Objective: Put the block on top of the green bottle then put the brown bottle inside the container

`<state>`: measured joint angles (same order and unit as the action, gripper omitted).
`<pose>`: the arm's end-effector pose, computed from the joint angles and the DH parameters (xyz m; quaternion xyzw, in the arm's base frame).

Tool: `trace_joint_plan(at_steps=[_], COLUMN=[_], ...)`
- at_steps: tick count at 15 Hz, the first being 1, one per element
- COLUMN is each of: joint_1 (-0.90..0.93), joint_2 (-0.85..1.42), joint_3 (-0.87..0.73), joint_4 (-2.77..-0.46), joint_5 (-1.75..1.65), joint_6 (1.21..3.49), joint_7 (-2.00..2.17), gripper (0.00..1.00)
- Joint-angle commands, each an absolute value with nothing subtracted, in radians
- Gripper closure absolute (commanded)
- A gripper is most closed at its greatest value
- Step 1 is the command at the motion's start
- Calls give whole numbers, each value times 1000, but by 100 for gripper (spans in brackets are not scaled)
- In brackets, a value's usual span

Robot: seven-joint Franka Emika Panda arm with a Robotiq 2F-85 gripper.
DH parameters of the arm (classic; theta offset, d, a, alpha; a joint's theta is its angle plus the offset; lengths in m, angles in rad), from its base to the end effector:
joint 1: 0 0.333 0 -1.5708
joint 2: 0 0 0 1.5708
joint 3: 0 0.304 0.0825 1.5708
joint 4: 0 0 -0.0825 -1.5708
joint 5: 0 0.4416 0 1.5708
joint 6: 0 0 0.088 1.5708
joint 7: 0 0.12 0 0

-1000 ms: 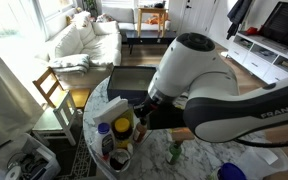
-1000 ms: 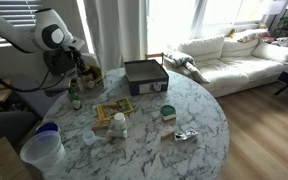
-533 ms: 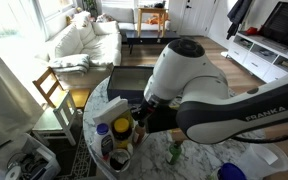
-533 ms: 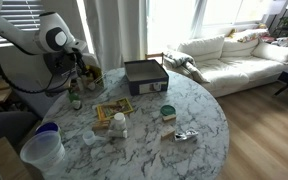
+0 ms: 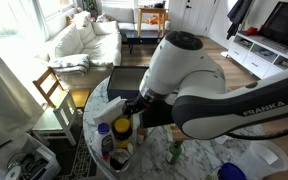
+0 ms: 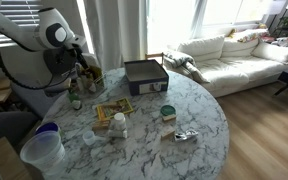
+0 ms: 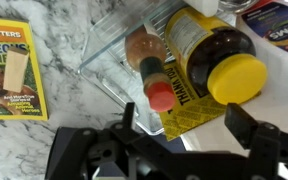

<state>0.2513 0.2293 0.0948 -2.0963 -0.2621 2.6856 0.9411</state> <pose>0.6110 0.2269 0.2867 -0.9632 0.1887 -0.1836 0.0535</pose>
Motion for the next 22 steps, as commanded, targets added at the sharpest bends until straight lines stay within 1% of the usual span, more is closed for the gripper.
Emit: trace_joint_plan(at_steps=[1,3,6,8,11,13,15,19,22], joint_1=[259,266,217,187,194,202,194,144,110], joint_2=[186,141,63,9,-72,-126,-185,-276,-326], joint_3=[61,36,67,89,123,132,112,54,21], joint_4=[-2089,-2090,-2120,-2148,-2195,-2204,-2218,-2248,-2266], joint_5=[-265,-309,-222,-111,92,214,294,272,260], joint_6=[2646,2588,2533,2545,2539,2479,2370,2202,2138], joint_7=[944,990,876,699,470,316,164,8,-57], gripper=[0,0,1,0,0,0,0,0,0])
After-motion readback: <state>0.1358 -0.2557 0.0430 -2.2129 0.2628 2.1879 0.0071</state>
